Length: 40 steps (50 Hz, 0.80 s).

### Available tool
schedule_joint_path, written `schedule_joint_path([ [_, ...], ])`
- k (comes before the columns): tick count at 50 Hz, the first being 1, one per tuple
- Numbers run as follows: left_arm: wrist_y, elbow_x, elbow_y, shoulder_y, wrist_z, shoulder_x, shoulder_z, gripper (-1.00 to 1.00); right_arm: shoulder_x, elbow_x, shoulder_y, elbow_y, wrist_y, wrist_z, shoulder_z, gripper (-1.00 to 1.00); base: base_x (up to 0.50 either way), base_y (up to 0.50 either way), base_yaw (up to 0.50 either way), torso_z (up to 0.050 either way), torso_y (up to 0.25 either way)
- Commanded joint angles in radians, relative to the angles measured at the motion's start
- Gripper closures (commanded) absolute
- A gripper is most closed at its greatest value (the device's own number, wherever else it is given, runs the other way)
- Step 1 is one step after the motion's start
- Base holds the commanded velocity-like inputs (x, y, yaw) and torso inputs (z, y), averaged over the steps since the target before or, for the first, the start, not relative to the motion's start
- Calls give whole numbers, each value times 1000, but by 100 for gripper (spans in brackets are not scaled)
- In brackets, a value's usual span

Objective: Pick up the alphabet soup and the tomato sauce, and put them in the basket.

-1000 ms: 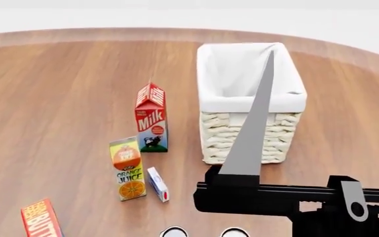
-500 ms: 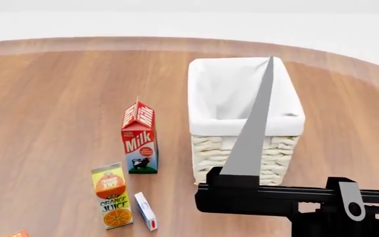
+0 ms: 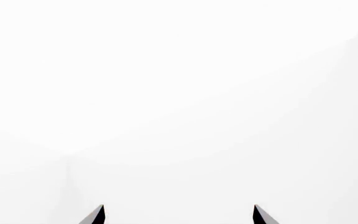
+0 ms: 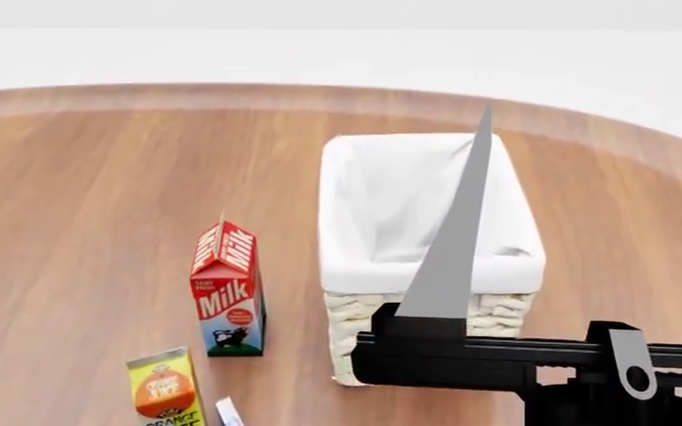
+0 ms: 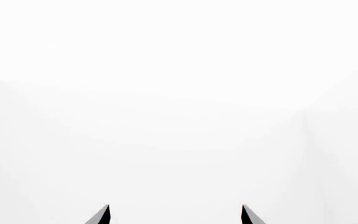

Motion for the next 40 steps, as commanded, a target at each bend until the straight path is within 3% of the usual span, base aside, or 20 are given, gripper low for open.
schedule_joint_path([
  [1,-3,-1,0,-4,1,0,-1,-100,5,5,0,-2,-4,8,-4,-100,230,-51,0,0,0],
  [40,8,-7,0,8,-4,0,-6,-100,21,4,-7,10,-25,24,-20,-100,230,-55,0,0,0],
])
